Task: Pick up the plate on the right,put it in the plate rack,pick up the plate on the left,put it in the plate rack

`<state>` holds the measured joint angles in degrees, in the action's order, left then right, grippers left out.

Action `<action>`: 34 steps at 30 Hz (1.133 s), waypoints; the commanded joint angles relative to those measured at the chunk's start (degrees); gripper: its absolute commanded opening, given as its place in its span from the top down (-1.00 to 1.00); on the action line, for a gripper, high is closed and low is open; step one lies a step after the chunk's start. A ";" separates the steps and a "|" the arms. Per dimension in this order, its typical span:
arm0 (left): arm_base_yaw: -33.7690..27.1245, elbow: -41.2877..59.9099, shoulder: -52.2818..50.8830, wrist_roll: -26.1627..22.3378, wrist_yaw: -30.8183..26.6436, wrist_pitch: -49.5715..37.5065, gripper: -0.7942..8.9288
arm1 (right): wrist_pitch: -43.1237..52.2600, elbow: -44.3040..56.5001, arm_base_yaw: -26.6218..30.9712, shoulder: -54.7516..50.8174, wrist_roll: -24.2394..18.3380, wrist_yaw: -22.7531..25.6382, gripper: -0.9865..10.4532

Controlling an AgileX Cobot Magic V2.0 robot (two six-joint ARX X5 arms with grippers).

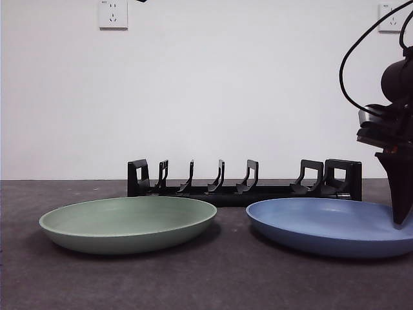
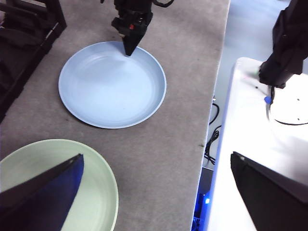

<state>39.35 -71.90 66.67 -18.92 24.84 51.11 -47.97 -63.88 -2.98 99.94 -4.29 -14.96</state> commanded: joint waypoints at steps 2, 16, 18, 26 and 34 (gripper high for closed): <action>0.72 -0.15 0.20 -1.36 -1.84 -0.44 -0.69 | 0.09 -0.09 -0.07 1.62 0.24 0.02 0.86; 5.90 -0.15 2.84 -8.79 -7.13 -0.31 -0.68 | -3.91 -2.58 0.00 -2.89 -0.68 -2.84 0.86; 7.69 -0.15 3.63 -12.02 -9.64 0.04 -0.64 | -6.45 -4.70 0.00 -4.96 -0.79 -5.42 0.86; 16.33 -0.15 6.88 -21.00 -22.25 -1.31 -0.64 | -17.31 -13.73 -1.05 -10.34 -2.62 -11.61 0.86; 21.33 -0.15 9.92 -29.57 -38.88 -8.39 -0.64 | -24.20 -18.47 -3.28 -12.20 -3.61 -16.17 0.85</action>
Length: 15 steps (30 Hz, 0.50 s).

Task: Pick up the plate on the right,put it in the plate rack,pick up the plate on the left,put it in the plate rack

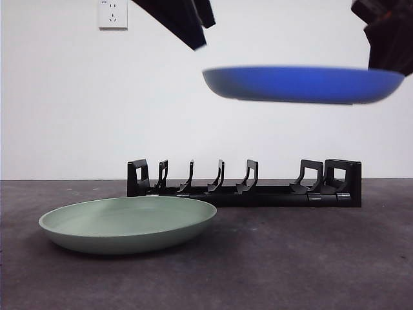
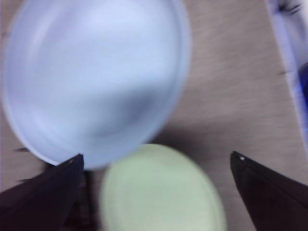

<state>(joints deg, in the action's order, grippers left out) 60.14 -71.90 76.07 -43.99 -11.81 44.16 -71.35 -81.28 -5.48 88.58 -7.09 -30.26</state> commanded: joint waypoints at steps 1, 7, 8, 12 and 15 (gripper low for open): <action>0.63 -0.15 0.72 -5.29 -2.69 -1.90 -0.64 | -1.27 -1.46 -1.16 -1.01 -0.87 -0.94 0.85; 0.68 -0.15 1.73 -7.76 -3.19 -3.32 -0.64 | -2.45 -4.39 -3.65 -1.11 -0.44 -3.23 0.85; 0.68 -0.15 1.73 -7.74 -3.23 -3.45 -0.63 | -2.49 -4.83 -3.98 -1.11 -0.37 -4.09 0.85; 0.70 -0.15 1.77 -7.69 -3.21 -3.63 -0.15 | -2.91 -5.86 -4.72 -1.11 -0.24 -5.27 0.85; 0.70 -0.15 1.77 -7.28 -3.19 -3.37 0.14 | -3.34 -6.01 -4.70 -1.11 -0.24 -5.33 0.85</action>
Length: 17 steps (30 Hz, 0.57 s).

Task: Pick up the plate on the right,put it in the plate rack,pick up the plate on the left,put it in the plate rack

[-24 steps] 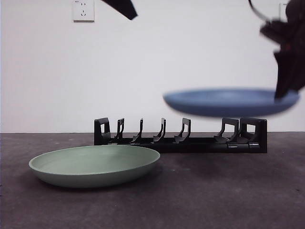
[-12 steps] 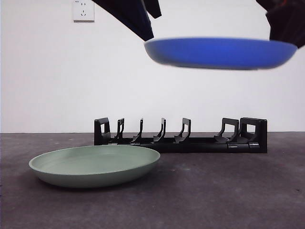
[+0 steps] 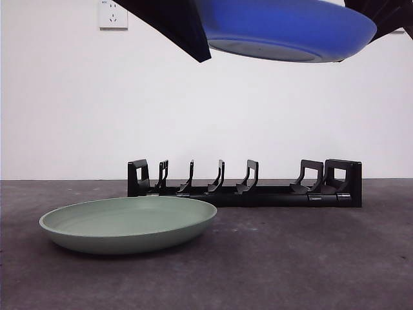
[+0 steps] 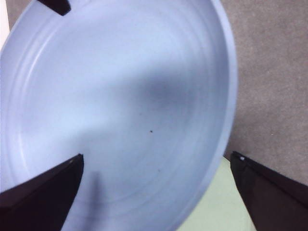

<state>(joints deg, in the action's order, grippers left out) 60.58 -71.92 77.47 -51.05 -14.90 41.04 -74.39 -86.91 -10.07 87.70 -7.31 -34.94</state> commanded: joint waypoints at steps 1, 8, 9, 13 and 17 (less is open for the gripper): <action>0.26 -0.13 0.37 -0.04 0.02 -0.26 0.20 | -0.48 -0.37 -0.11 -0.24 -0.04 -0.66 0.85; 0.28 -0.13 0.37 0.42 2.93 0.15 0.55 | -0.33 -0.37 -0.09 -0.24 0.07 -0.42 0.85; 0.28 -0.13 0.35 1.03 3.26 0.15 0.60 | -0.24 -0.37 -0.09 -0.24 0.28 -0.07 0.85; 0.28 -0.13 0.33 1.97 3.28 0.17 0.78 | -0.17 -0.37 -0.09 -0.24 0.72 1.29 0.85; 0.28 -0.13 0.31 1.99 3.30 0.63 0.85 | -0.13 -0.37 -0.09 -0.24 1.11 2.49 0.85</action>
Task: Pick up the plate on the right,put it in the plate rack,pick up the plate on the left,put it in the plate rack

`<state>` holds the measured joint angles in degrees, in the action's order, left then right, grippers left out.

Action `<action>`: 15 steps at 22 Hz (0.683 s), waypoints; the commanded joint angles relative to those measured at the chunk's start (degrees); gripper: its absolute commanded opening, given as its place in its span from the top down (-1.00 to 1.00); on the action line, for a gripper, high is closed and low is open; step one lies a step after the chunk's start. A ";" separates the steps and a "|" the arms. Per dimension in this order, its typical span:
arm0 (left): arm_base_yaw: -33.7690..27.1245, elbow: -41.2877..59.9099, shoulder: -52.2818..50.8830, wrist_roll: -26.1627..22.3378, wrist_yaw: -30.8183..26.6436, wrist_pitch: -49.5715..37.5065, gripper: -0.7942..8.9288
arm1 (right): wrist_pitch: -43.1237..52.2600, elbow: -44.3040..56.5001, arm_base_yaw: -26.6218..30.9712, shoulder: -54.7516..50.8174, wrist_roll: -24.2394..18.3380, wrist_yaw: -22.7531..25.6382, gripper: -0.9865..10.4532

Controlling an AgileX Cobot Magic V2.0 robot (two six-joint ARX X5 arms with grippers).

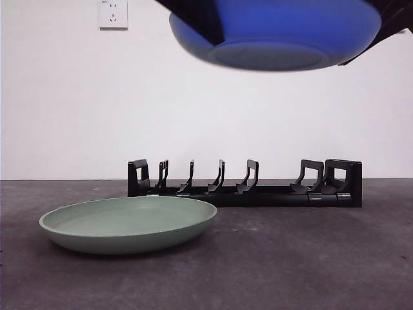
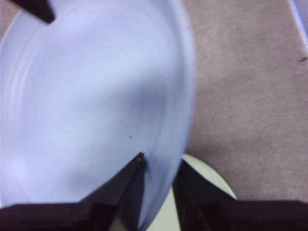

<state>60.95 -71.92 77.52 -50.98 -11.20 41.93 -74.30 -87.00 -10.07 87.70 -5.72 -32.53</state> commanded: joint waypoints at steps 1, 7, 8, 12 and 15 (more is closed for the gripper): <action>-0.09 -0.13 0.26 1.92 -0.35 0.07 0.85 | -0.17 -0.28 -0.09 -0.24 -0.44 0.20 0.85; -0.09 -0.13 0.26 2.36 1.33 1.14 0.85 | 0.74 -0.28 -0.04 -0.24 0.07 0.22 0.85; -0.11 -0.13 0.26 2.64 1.33 1.31 0.85 | 0.90 -0.28 -0.04 -0.24 0.15 0.22 0.85; -0.09 -0.13 0.26 2.82 2.49 2.14 0.85 | 1.75 -0.28 -0.04 -0.24 0.15 0.17 0.81; -0.11 -0.13 0.26 3.48 2.84 2.25 0.85 | 2.78 -0.39 -0.04 -0.24 0.17 0.17 0.65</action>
<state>61.30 -72.07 77.52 -50.92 -7.94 42.92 -71.57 -87.02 -10.17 87.70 -4.75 -32.18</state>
